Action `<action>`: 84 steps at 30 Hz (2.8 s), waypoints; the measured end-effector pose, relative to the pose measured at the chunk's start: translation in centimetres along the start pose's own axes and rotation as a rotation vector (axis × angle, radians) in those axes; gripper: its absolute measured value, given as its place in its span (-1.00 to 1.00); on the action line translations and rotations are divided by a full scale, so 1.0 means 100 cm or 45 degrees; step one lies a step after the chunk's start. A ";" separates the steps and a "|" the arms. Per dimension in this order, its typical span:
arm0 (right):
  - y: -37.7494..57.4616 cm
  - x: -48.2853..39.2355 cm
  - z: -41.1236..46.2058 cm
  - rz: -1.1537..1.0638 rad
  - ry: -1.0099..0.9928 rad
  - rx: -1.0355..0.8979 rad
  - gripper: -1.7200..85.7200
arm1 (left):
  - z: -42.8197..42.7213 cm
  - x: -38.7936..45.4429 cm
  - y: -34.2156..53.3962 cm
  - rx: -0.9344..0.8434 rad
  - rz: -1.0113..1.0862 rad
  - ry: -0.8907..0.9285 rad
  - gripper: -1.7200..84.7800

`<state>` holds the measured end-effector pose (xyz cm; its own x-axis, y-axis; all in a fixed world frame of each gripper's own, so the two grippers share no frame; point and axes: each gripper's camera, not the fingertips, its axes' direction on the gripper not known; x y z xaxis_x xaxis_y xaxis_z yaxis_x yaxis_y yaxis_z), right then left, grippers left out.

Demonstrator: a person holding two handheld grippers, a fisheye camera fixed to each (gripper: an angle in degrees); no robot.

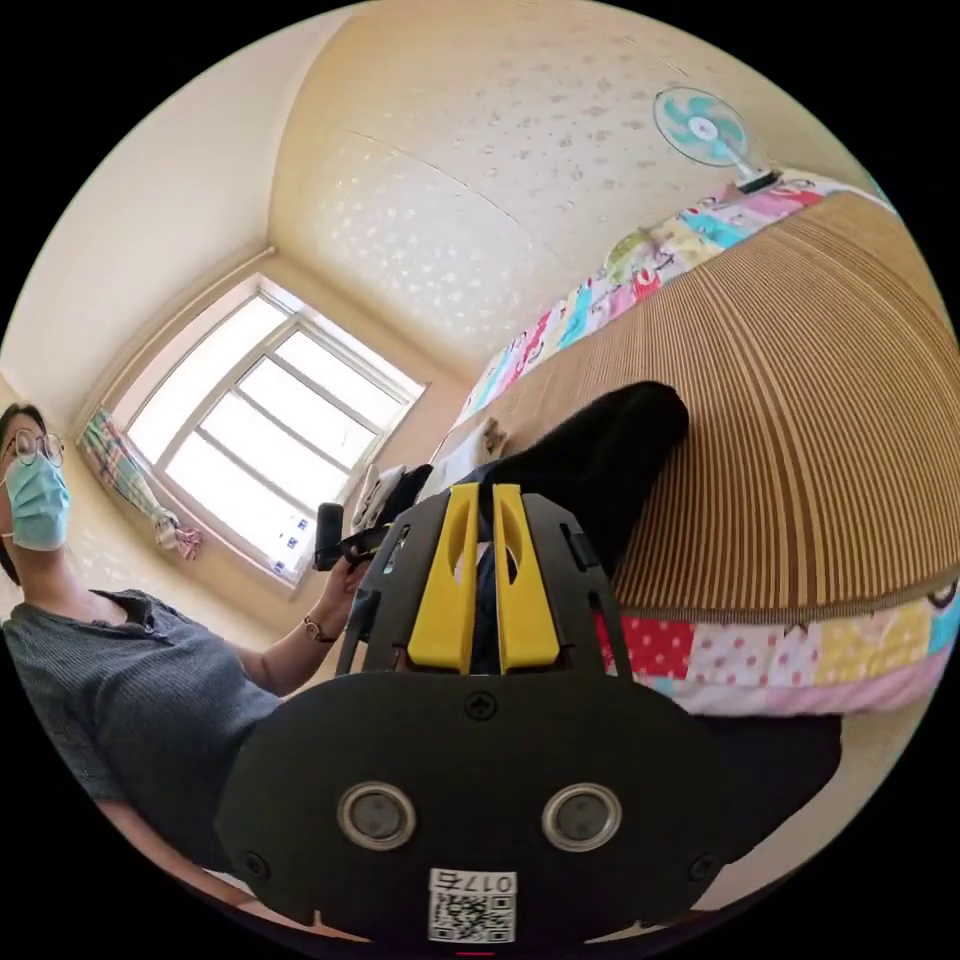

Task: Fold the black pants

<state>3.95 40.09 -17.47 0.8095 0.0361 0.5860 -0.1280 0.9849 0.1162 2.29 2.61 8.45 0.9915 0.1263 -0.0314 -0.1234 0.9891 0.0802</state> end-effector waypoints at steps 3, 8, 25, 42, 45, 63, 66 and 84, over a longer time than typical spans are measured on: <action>0.054 0.013 -0.008 0.188 0.053 -0.131 -0.88 | 0.000 -0.006 0.041 -0.062 -0.050 0.003 -0.86; 0.042 0.019 -0.020 0.282 0.135 -0.167 -0.79 | -0.014 -0.051 0.018 0.078 -0.252 0.183 -0.55; 0.018 0.022 -0.037 0.493 -0.116 -0.196 -0.55 | 0.035 -0.095 -0.077 -0.162 -0.438 0.142 -0.57; -0.046 0.065 -0.023 0.403 -0.830 0.060 -0.33 | 0.038 -0.004 -0.070 -0.456 -0.224 0.789 -0.82; -0.074 0.053 -0.036 0.262 -0.806 0.076 -0.39 | 0.015 0.010 -0.082 -0.408 -0.130 0.871 -0.78; -0.278 0.069 -0.450 -0.064 -0.112 0.847 -0.60 | -0.056 -0.028 -0.043 -0.134 -0.252 0.463 -0.81; -0.228 0.159 -0.480 0.511 0.049 0.944 -0.64 | -0.041 -0.034 -0.040 -0.141 -0.335 0.471 -0.80; -0.074 0.077 -0.276 0.234 0.444 0.528 -0.94 | -0.068 0.021 -0.079 0.211 -0.189 -0.486 -0.70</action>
<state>26.95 37.71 -35.98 0.8848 0.3234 0.3355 -0.4418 0.8110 0.3836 5.10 -4.38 1.01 0.9460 -0.0840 0.3131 -0.0010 0.9651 0.2619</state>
